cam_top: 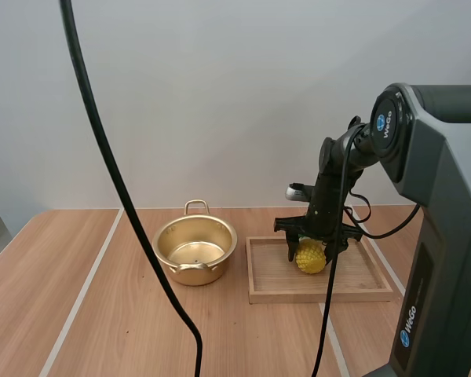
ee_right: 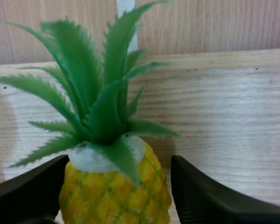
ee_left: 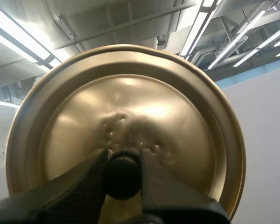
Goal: Open the pot, put the pineapple inside, and close it
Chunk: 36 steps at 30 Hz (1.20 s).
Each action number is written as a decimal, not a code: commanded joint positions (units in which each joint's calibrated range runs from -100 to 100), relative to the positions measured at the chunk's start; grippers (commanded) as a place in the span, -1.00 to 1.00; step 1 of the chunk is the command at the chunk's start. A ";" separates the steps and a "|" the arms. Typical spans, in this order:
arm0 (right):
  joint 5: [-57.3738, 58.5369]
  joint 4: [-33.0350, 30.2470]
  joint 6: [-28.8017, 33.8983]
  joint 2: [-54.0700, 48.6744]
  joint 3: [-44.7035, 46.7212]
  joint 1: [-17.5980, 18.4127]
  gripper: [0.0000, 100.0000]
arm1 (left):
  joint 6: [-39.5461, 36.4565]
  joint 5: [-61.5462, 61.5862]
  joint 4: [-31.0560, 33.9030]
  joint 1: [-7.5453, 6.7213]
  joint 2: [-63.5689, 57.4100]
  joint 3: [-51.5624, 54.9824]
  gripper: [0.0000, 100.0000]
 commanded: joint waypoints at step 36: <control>0.94 6.05 -0.30 -0.33 0.14 0.05 -1.00 | -0.33 -1.85 0.18 -0.12 -0.20 -0.18 -1.00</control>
